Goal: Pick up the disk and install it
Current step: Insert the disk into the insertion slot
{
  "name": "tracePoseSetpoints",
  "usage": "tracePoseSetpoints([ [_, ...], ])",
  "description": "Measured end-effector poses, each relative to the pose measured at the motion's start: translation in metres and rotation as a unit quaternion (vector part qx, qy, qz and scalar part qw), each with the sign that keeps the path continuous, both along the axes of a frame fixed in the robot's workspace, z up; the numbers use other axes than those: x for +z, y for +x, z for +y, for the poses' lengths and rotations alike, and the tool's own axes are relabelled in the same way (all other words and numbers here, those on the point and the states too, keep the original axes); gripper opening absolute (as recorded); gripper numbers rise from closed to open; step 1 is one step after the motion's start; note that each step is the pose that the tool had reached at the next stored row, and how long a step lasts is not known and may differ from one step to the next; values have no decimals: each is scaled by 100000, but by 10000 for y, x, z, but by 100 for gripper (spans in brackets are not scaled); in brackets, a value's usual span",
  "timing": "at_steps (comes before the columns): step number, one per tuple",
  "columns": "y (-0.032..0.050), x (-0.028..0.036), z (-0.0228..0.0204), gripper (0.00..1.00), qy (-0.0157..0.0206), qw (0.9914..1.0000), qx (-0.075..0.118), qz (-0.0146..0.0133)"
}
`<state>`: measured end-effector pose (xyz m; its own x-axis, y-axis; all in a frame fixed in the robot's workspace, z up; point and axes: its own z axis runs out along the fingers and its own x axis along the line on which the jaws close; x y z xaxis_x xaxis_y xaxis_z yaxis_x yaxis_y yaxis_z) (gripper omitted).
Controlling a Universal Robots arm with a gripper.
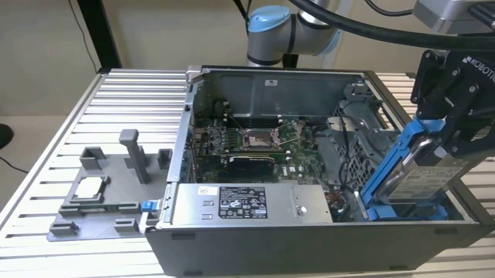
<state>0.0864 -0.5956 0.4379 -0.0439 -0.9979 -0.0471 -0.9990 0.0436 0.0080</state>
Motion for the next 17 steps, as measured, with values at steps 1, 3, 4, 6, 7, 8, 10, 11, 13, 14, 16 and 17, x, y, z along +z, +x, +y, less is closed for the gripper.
tracePoseSetpoints([
  [1,-3,0,0,0,2,100000,-7,0],
  [3,-9,0,0,0,-6,100000,-12,0],
  [4,-13,0,0,0,0,100000,-14,1],
  [6,-16,0,0,0,-7,100000,-4,1],
  [7,-17,-1,0,0,-6,100000,0,1],
  [8,-18,-2,0,0,-8,100000,-2,0],
  [10,-18,-10,0,0,-36,100000,-6,-4],
  [11,-18,-18,0,0,-46,100000,-7,1],
  [13,-18,-37,1,0,-49,100000,-6,1],
  [14,-18,-47,0,0,-41,100000,-4,4],
  [16,-19,-54,0,0,-49,100000,-10,57],
  [17,-19,-64,0,0,-44,100000,-12,92],
])
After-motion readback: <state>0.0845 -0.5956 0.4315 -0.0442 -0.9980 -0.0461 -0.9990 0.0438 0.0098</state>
